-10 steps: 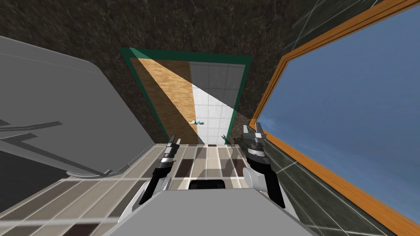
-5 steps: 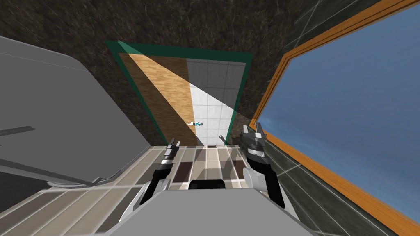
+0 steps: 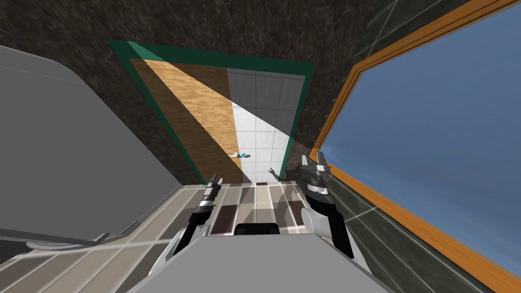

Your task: Pull the door open

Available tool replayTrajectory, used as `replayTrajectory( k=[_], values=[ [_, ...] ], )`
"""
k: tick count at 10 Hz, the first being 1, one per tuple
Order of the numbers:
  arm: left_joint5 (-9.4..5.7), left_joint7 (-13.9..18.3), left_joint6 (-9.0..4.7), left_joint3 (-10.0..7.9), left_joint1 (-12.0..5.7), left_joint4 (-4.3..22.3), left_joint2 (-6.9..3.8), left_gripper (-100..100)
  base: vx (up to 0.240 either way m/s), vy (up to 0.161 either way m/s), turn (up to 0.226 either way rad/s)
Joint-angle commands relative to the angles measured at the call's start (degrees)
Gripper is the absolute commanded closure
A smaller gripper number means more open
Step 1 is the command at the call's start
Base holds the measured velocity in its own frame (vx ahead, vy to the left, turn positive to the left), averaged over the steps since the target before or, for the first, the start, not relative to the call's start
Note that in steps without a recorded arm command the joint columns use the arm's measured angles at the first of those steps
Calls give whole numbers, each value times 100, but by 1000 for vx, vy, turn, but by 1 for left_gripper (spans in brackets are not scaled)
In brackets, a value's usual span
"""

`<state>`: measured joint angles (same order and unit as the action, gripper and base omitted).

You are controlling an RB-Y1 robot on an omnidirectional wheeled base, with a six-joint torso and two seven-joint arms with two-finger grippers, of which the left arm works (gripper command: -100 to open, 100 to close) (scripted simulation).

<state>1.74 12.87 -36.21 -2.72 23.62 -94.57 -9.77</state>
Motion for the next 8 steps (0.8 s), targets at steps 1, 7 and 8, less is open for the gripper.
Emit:
replayTrajectory(
  k=[1,7,8],
  values=[
    [-35,33,-81,-40,-59,246,-56,-100,74,19,-54],
    [-134,100,-352,-141,-225,1063,-190,-100,103,22,-50],
    [-150,111,-396,-158,-252,1197,-211,-100,104,30,-55]
  ],
)
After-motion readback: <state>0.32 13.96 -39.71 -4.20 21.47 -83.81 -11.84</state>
